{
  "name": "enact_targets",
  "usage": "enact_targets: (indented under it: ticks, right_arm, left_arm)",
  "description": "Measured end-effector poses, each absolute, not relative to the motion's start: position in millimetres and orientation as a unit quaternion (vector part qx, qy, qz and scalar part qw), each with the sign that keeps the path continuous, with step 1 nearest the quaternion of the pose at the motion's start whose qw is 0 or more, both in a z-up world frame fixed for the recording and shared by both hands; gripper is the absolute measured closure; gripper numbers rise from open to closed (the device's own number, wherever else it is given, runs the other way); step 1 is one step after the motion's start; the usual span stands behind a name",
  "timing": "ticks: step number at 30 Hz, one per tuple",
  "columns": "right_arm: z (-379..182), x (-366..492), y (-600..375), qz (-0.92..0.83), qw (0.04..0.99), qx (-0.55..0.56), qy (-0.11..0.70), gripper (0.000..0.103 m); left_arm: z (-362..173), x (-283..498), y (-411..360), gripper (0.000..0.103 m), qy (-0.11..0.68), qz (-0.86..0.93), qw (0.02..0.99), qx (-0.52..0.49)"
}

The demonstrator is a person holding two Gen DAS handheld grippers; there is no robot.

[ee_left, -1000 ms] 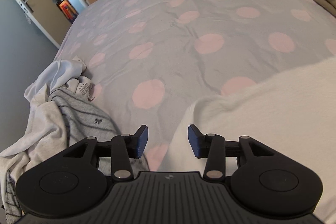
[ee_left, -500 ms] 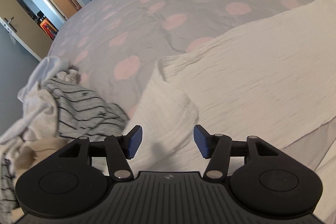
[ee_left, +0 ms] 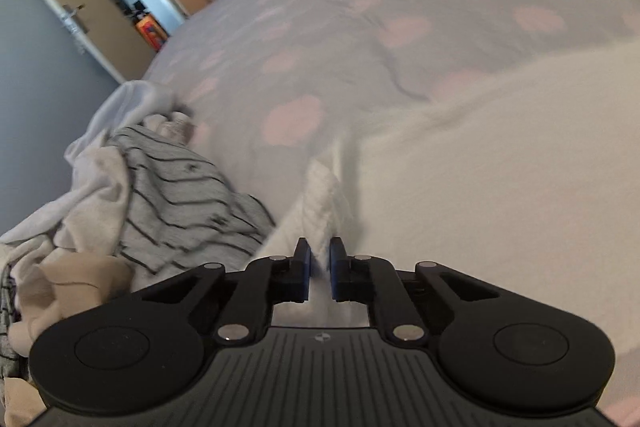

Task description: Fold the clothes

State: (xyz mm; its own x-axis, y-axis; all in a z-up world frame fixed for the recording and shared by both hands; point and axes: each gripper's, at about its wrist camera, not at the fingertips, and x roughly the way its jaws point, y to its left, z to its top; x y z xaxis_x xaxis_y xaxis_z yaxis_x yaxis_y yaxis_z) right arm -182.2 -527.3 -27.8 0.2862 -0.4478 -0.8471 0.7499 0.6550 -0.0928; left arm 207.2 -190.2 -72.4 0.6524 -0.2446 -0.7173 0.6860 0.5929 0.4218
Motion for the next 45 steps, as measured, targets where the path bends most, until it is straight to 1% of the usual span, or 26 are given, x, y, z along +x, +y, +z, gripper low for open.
enact_targets:
  ticks: [4,5,7,8,10,11,12,16,21,24,27,34,39,45]
  right_arm:
    - [-30,-175,-527,-0.375,0.784,0.155,0.469,0.057]
    - [-31,-174,-528,-0.371,0.784,0.160,0.470,0.057]
    - [-32,-172,-529,-0.366,0.784,0.166,0.473,0.057]
    - [-33,-170,-529,-0.365,0.784,0.164,0.474,0.057]
    - [-33,-167,-528,-0.364,0.786,0.153,0.476,0.057]
    - [-32,-165,-528,-0.365,0.786,0.146,0.476,0.057]
    - [-32,-164,-528,-0.365,0.787,0.139,0.477,0.057]
    - [-28,-166,-531,-0.366,0.792,0.140,0.467,0.057]
    - [-17,-181,-534,-0.367,0.814,0.159,0.421,0.060]
    - [-9,-190,-532,-0.366,0.829,0.165,0.390,0.059]
    - [-2,-204,-534,-0.365,0.833,0.161,0.382,0.058]
    - [3,-275,-567,-0.431,0.799,0.224,0.356,0.058]
    - [5,-330,-577,-0.462,0.778,0.260,0.337,0.058]
    - [-15,-373,-578,-0.481,0.753,0.294,0.339,0.059]
  left_arm:
    - [-38,233,-181,0.096,0.290,-0.243,0.872,0.310]
    - [-31,239,-178,0.094,0.287,-0.235,0.880,0.299]
    - [-19,249,-174,0.089,0.280,-0.219,0.892,0.280]
    - [-16,253,-172,0.081,0.277,-0.207,0.897,0.275]
    - [-11,260,-168,0.074,0.273,-0.190,0.904,0.269]
    - [-9,262,-166,0.068,0.275,-0.186,0.905,0.267]
    - [-8,265,-164,0.064,0.277,-0.183,0.905,0.265]
    - [-4,262,-157,0.064,0.283,-0.179,0.903,0.271]
    - [0,246,-151,0.064,0.287,-0.182,0.896,0.285]
    - [5,232,-148,0.064,0.288,-0.197,0.896,0.274]
    - [13,215,-143,0.064,0.291,-0.217,0.898,0.249]
    - [22,176,-133,0.064,0.273,-0.247,0.892,0.263]
    - [16,159,-122,0.064,0.289,-0.242,0.885,0.272]
    - [3,132,-115,0.064,0.295,-0.239,0.872,0.308]
